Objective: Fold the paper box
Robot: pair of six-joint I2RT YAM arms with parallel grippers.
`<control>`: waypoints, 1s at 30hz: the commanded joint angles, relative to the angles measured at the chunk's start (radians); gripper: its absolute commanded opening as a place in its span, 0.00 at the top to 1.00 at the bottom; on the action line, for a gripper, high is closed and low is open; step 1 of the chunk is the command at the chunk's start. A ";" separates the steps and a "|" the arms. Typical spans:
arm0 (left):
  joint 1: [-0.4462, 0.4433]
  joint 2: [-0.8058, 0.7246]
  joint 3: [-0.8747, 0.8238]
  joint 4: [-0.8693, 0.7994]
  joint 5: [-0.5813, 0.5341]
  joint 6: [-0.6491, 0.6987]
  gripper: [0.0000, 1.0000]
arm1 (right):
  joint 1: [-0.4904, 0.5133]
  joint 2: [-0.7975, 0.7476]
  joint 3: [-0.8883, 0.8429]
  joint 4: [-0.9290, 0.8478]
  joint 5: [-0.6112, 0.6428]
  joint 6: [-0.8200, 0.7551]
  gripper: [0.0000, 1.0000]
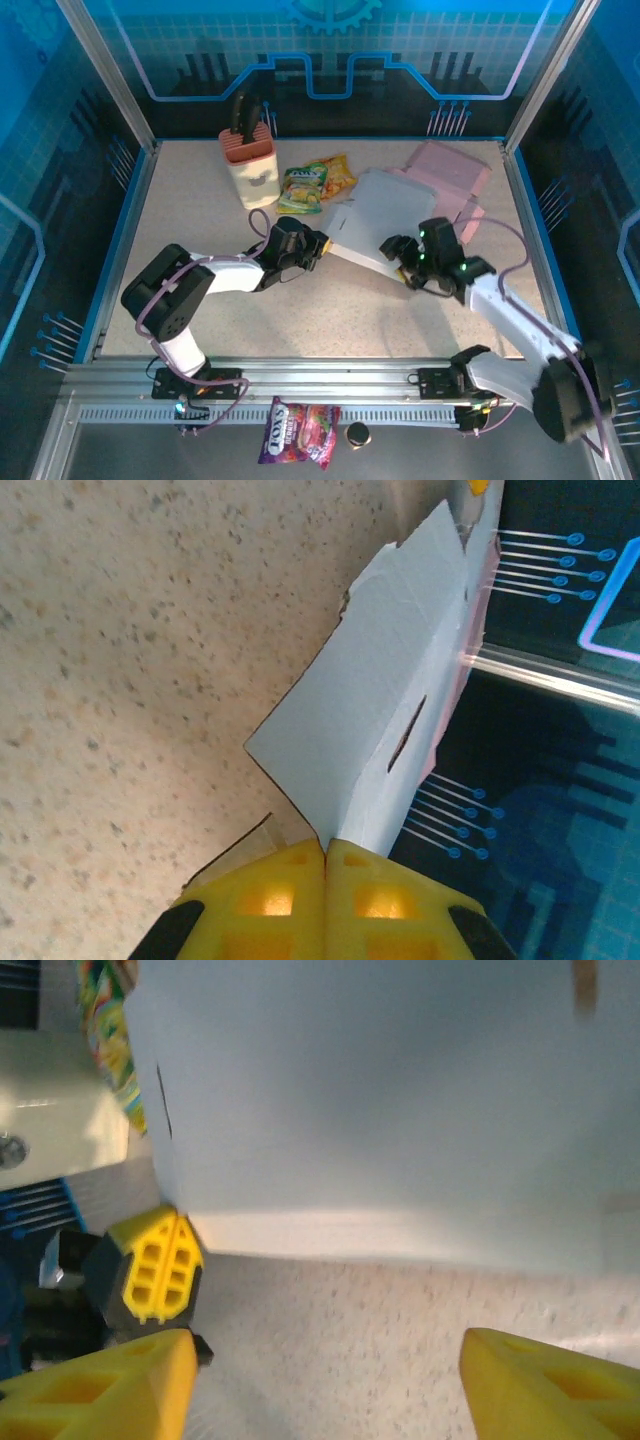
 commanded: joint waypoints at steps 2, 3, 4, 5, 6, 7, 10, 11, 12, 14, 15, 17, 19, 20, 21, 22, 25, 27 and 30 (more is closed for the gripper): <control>-0.023 -0.079 -0.001 -0.072 -0.050 -0.087 1.00 | 0.212 -0.084 -0.077 0.068 0.323 0.427 0.21; -0.027 -0.087 0.001 -0.076 -0.052 -0.094 1.00 | 0.242 -0.081 -0.078 0.081 0.348 0.447 0.19; -0.029 -0.092 0.002 -0.077 -0.050 -0.103 1.00 | 0.260 -0.075 -0.078 0.097 0.365 0.462 0.18; -0.031 -0.096 0.001 -0.074 -0.048 -0.111 1.00 | 0.273 -0.065 -0.083 0.124 0.383 0.470 0.17; -0.033 -0.101 -0.002 -0.071 -0.048 -0.119 1.00 | 0.283 -0.058 -0.090 0.153 0.396 0.478 0.16; -0.036 -0.106 -0.001 -0.071 -0.048 -0.127 1.00 | 0.289 -0.048 -0.098 0.191 0.415 0.488 0.15; -0.043 -0.122 -0.001 -0.079 -0.047 -0.139 1.00 | 0.293 -0.009 -0.105 0.291 0.453 0.495 0.15; -0.044 -0.128 -0.002 -0.082 -0.047 -0.141 1.00 | 0.291 0.008 -0.099 0.304 0.459 0.498 0.15; -0.045 -0.135 -0.001 -0.086 -0.049 -0.142 1.00 | 0.292 0.026 -0.096 0.312 0.461 0.508 0.15; -0.047 -0.145 -0.001 -0.092 -0.050 -0.148 1.00 | 0.291 0.064 -0.099 0.366 0.455 0.522 0.16; -0.047 -0.150 -0.001 -0.093 -0.048 -0.150 1.00 | 0.291 0.076 -0.097 0.378 0.452 0.523 0.17; -0.048 -0.156 0.002 -0.095 -0.049 -0.157 1.00 | 0.290 0.098 -0.081 0.388 0.456 0.512 0.19; -0.051 -0.163 0.003 -0.097 -0.052 -0.166 1.00 | 0.290 0.111 -0.076 0.399 0.462 0.512 0.20; -0.053 -0.165 0.002 -0.097 -0.055 -0.172 1.00 | 0.288 0.113 -0.077 0.405 0.465 0.514 0.21; -0.054 -0.167 0.001 -0.097 -0.058 -0.178 1.00 | 0.287 0.116 -0.076 0.408 0.470 0.515 0.23; -0.057 -0.171 0.002 -0.098 -0.059 -0.182 1.00 | 0.284 0.116 -0.075 0.412 0.478 0.512 0.26; -0.060 -0.178 0.008 -0.106 -0.064 -0.191 1.00 | 0.272 0.108 -0.074 0.419 0.492 0.502 0.33; -0.064 -0.183 0.010 -0.108 -0.069 -0.198 1.00 | 0.261 0.098 -0.070 0.416 0.497 0.496 0.38; -0.069 -0.189 0.011 -0.113 -0.078 -0.206 1.00 | 0.245 0.088 -0.062 0.413 0.493 0.489 0.46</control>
